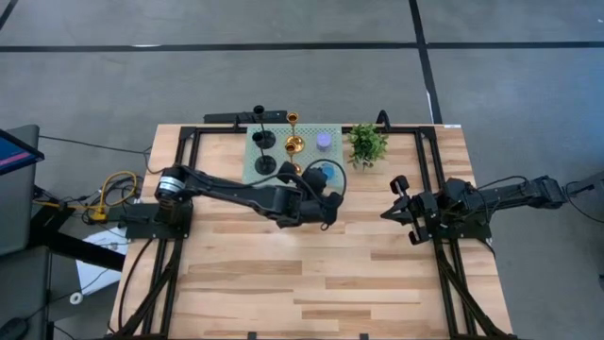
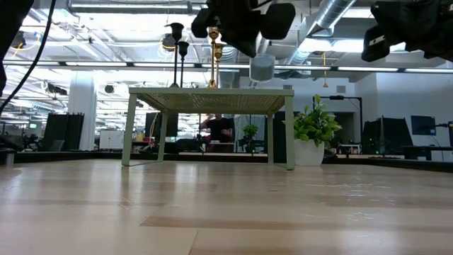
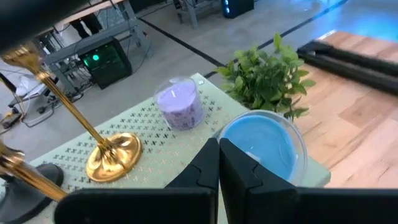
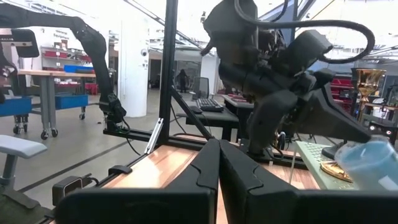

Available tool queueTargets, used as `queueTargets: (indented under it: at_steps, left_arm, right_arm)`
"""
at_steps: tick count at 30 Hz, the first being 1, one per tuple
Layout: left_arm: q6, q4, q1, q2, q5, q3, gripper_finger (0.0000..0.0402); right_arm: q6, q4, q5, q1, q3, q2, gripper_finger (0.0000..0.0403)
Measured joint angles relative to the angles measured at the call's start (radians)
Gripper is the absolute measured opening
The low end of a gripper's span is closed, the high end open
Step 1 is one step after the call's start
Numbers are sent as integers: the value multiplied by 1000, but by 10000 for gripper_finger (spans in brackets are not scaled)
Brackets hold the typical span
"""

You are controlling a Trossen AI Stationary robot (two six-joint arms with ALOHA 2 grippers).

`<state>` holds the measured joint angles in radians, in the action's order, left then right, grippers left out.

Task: Pick & Place candle stick holders
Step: Put the blue scented candle on the shelf

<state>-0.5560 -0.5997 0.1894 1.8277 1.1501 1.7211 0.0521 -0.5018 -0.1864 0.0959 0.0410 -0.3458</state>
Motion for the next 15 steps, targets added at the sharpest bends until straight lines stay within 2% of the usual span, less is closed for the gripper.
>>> queueTargets:
  at_steps: [15]
  left_arm:
    - [-2, 6, -23, 38, -12, 0, 2]
  right_arm:
    - [0, -3, 0, 0, 1, 0, 0]
